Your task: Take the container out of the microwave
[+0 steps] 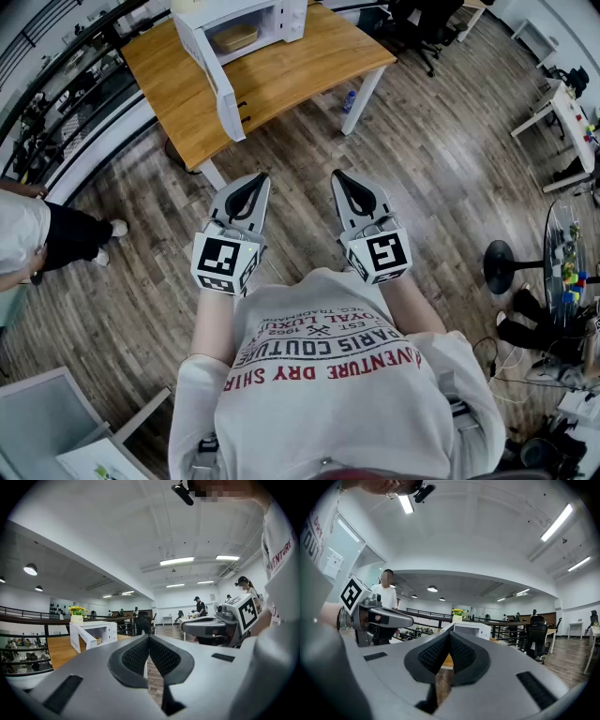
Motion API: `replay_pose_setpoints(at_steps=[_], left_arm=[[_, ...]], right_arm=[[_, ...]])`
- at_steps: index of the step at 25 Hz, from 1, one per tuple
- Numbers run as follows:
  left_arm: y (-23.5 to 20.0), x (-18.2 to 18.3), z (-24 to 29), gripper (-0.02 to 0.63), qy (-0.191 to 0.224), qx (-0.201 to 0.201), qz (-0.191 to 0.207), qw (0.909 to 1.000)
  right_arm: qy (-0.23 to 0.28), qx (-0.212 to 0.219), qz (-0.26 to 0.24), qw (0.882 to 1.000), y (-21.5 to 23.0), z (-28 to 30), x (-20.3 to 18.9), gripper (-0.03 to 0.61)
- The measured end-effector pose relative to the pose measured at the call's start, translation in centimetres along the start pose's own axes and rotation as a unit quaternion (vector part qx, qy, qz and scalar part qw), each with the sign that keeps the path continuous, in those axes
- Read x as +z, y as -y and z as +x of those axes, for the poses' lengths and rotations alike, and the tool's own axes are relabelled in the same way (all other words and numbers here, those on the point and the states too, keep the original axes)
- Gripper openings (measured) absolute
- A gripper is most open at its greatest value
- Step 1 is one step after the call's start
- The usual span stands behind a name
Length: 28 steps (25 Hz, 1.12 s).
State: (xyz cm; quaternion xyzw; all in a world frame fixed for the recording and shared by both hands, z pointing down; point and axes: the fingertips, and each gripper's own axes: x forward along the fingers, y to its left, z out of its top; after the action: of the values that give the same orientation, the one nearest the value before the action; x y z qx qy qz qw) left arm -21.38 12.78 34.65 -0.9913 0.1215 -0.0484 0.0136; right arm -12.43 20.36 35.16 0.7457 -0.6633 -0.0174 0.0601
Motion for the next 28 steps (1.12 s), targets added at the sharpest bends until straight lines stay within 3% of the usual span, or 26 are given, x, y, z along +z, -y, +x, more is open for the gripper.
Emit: replay_pose_setpoints(at_steps=[14,17,18,20,21,28], left_arm=[[-1.5,-0.5,1.3,0.016,-0.003,-0.003,-0.01,0.9999],[-1.6,-0.5,1.7,0.016,-0.006,-0.005,-0.014,0.9999],[-1.7,-0.6,1.9,0.017,-0.008,-0.004,-0.015,0.9998],[-2.1,-1.0,2.5,0.015,-0.013,-0.002,-0.02,0.9997],[-2.3,-1.2,2.9,0.015,-0.015,0.001,-0.022,0.9996],[-4.0,-1.9,6.5,0.017,-0.024,0.035,-0.026,0.9987]], right_arm=[[-0.006,0.01,0.017,1.0,0.4,1.9,-0.7,0.029],[-0.004,-0.002,-0.003,1.0,1.1,2.2,-0.4,0.034],[-0.002,-0.004,-0.01,1.0,1.4,2.4,-0.3,0.047],[0.001,-0.005,-0.016,1.0,2.1,3.0,-0.3,0.187],[0.0,-0.006,-0.016,1.0,2.6,3.4,-0.4,0.209],[-0.004,0.012,-0.008,1.0,7.5,7.3,-1.7,0.209]])
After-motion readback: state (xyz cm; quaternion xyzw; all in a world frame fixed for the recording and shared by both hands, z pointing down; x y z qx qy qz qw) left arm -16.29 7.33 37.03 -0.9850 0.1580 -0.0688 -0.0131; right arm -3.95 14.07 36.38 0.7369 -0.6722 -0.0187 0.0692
